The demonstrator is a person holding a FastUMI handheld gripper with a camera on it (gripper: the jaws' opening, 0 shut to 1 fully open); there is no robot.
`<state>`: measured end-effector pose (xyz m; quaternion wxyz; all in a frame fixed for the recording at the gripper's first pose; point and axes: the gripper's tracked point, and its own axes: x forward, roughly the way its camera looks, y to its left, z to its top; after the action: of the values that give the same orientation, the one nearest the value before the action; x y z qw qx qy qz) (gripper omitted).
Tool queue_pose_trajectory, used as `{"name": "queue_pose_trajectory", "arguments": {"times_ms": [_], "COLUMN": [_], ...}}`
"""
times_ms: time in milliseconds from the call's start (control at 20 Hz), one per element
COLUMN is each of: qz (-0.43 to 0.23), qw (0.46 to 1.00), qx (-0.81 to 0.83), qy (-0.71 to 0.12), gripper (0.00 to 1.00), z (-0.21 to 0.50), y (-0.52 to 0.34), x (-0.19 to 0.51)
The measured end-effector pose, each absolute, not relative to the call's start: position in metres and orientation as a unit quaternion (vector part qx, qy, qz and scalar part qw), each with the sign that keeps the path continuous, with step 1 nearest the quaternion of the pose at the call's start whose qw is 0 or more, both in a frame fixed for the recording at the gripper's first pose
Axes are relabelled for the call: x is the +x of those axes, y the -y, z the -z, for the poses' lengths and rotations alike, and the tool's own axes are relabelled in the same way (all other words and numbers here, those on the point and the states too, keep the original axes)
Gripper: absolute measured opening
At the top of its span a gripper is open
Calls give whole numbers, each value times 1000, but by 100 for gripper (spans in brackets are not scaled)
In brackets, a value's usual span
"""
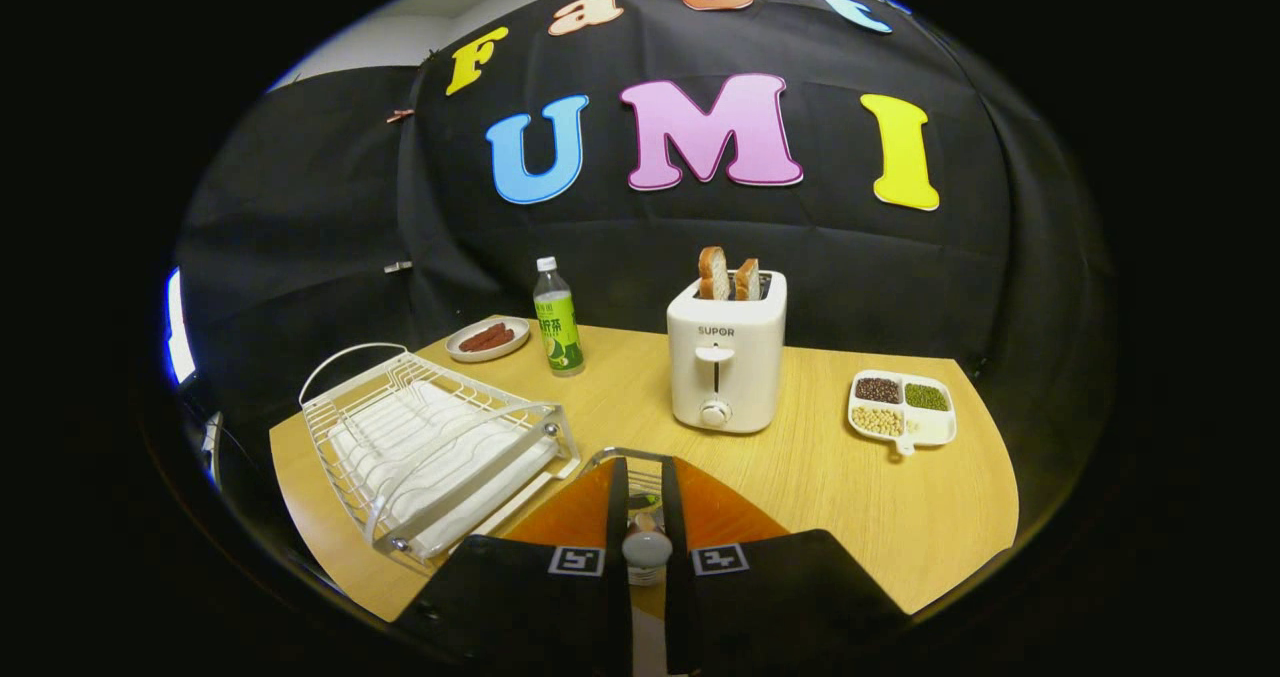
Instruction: Take the plate from the dish rack, then take the spoon from the basket and place it into the plate.
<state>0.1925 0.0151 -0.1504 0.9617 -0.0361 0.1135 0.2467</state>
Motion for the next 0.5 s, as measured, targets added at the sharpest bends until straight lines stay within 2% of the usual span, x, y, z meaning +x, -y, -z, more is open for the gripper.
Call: {"name": "queue_pose_trajectory", "arguments": {"times_ms": [500], "qz": [-276], "qw": [954], "qx": [-3], "qy": [-114], "gripper": [17], "z": [91], "y": [2], "x": [129]}}
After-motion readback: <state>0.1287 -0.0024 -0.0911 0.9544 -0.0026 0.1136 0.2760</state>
